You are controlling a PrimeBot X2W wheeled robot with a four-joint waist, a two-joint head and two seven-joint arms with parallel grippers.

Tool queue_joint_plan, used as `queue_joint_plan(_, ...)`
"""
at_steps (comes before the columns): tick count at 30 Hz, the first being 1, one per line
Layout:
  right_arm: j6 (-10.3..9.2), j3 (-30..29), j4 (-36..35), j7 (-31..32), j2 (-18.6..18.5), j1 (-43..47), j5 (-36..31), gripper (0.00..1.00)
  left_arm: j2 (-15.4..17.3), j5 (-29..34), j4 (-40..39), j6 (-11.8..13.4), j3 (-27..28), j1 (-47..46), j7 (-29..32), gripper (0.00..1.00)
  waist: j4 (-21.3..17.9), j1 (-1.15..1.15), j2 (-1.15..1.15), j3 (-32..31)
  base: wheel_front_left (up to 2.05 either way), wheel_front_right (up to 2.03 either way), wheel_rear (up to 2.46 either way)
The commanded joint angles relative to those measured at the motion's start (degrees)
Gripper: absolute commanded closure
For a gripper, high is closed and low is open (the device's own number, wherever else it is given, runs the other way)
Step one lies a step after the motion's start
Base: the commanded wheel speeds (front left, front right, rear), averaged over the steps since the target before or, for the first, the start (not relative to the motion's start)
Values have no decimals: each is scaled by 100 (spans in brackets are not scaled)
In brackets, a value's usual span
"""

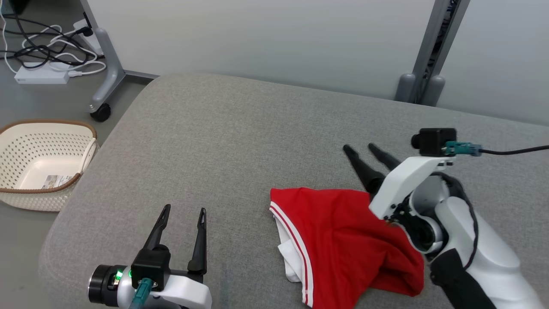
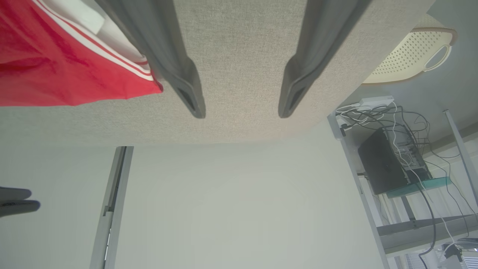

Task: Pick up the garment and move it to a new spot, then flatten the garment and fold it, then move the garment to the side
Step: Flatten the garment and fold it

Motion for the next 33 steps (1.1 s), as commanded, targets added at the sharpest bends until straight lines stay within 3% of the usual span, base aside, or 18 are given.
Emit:
queue_joint_plan(1,2,-18,-52,-275,-183,-77,-168,0,20,66,-37,-31,68,18,-25,0,-43,0,0,-37,0,0,0)
queue_joint_plan(12,2,-177,-490,-1429,-875,230,-882,0,20,82,-284,-14,219,98,-25,0,-441,0,0,-181,0,0,0)
queue_joint_plan(19,2,-706,-695,-1999,-1127,788,-1637,0,20,18,-400,-7,222,98,-25,0,-678,0,0,-179,0,0,0)
queue_joint_plan(33,2,-1578,-706,-2125,-614,2168,-1954,0,20,73,-393,-88,203,204,-25,0,-865,0,0,-202,0,0,0)
